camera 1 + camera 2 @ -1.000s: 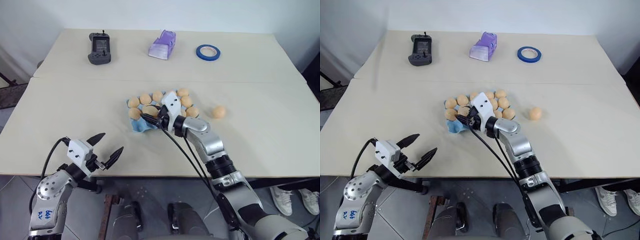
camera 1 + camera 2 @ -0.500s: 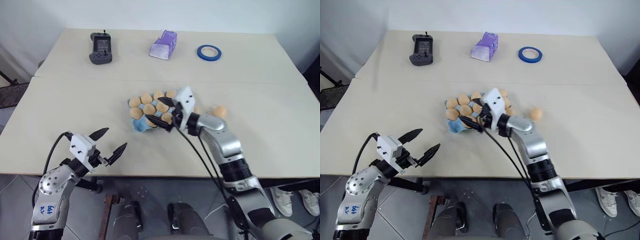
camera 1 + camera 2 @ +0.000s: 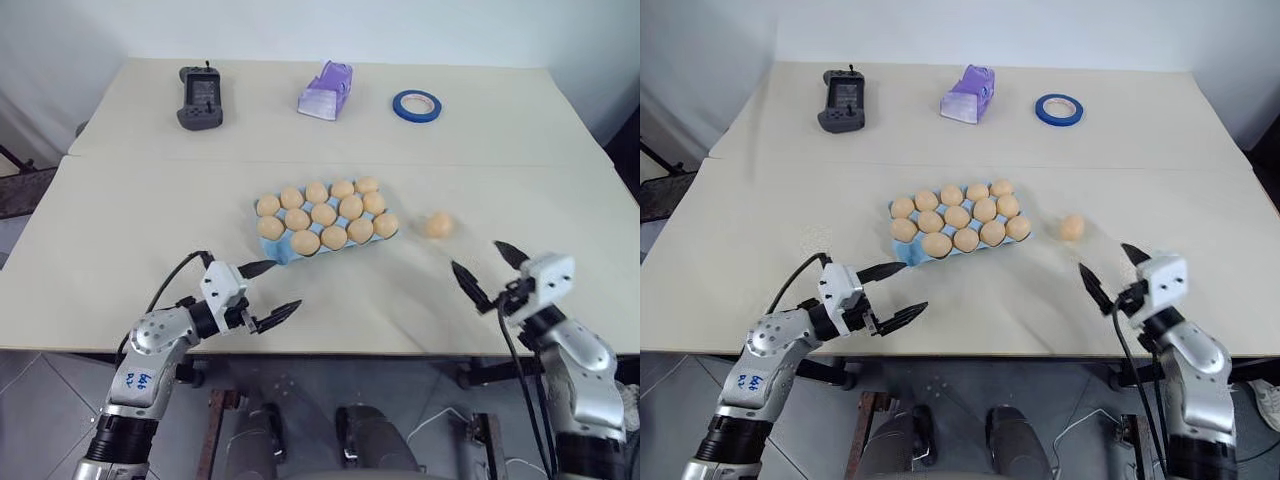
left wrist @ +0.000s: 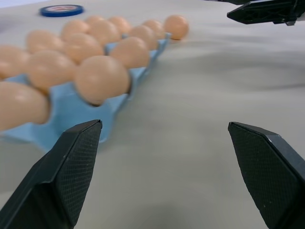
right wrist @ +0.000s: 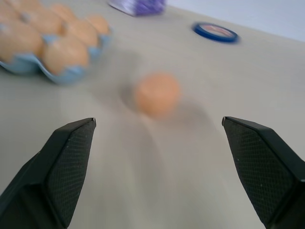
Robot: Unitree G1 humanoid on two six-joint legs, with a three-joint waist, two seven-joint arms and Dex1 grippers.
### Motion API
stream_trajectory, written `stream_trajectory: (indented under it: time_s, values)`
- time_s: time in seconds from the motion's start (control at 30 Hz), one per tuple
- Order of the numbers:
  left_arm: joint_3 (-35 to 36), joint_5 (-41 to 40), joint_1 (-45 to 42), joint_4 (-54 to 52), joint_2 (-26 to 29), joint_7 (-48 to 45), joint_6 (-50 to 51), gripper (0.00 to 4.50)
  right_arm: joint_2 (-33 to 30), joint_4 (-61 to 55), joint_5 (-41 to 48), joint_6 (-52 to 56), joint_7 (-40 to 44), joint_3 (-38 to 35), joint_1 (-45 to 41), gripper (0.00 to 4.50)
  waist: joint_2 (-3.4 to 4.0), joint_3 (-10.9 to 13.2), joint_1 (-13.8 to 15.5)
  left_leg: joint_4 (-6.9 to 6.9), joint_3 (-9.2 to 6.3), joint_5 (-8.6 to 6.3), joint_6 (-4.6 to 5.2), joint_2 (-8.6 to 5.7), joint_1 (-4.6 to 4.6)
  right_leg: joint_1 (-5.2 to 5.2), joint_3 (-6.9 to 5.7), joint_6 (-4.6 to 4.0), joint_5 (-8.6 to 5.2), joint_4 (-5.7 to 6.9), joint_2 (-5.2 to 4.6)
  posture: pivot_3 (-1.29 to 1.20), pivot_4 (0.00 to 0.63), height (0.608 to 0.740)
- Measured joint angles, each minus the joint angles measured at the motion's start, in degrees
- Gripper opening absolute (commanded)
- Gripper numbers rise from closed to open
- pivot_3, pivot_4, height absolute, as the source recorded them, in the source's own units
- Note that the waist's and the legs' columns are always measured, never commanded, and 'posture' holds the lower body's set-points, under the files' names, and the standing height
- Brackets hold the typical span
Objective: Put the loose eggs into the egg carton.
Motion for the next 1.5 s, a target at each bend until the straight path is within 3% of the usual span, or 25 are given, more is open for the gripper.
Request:
stream_trajectory:
  time_s: [0.3,0.5,0.83,0.93,1.1,1.27,1.5]
  values:
    - [-1.3,0.1,-3.9,2.3,-1.0,-2.2,-0.6,4.5,0.6,3.7,0.0,-3.3,-2.0,0.7,-0.4,4.45,0.01,0.0,0.0,0.17,-0.05,0.03,0.05,-0.07,0.0,0.09,0.02,0.11,0.13,0.03,-0.11,0.0,0.15,0.74]
    - [-1.3,0.1,-4.9,3.8,-1.7,-2.2,-0.9,4.5,0.8,8.2,0.4,1.8,-2.9,5.0,-12.2,4.45,0.01,0.0,0.1,0.1,-0.07,0.05,0.07,-0.06,-0.02,0.02,0.0,0.08,0.11,0.07,-0.07,0.0,0.15,0.74]
    - [0.3,0.1,-1.2,2.0,-1.5,-1.0,-1.4,4.5,0.6,34.7,-5.3,2.6,-7.0,9.1,-32.4,4.45,0.02,0.0,0.1,0.21,-0.03,0.09,0.12,-0.08,-0.06,0.02,0.02,0.1,0.11,0.08,-0.09,0.0,0.15,0.74]
    - [1.3,0.1,-0.3,-0.1,-1.3,0.1,-1.4,4.5,0.6,40.5,-6.6,1.1,-7.3,9.8,-34.7,3.85,0.02,0.0,0.1,0.19,-0.05,0.09,0.12,-0.07,-0.06,0.02,0.01,0.1,0.11,0.09,-0.08,0.0,0.15,0.74]
    - [2.7,0.1,1.8,-1.0,-1.1,1.4,-1.4,4.5,0.9,43.8,-6.9,-1.6,-5.7,10.9,-36.8,2.19,0.02,0.0,0.0,0.23,-0.02,0.09,0.14,-0.07,-0.05,0.02,0.03,0.11,0.12,0.12,-0.08,0.0,0.15,0.74]
    - [5.1,-0.2,3.3,-3.3,-1.0,3.9,-0.7,4.5,2.7,41.7,-6.0,-2.3,-2.9,11.8,-36.9,2.12,0.03,0.0,-0.1,0.25,-0.02,0.09,0.13,-0.04,-0.05,0.0,0.05,0.11,0.12,0.22,-0.05,0.0,0.15,0.74]
    - [13.7,-1.5,9.2,-3.8,-1.1,9.0,-0.6,4.5,8.7,19.0,-1.1,8.0,4.5,19.4,-36.3,2.12,0.05,0.0,-0.5,0.17,-0.08,0.08,0.05,0.07,-0.05,-0.06,-0.01,0.08,0.09,0.3,0.01,0.0,0.15,0.74]
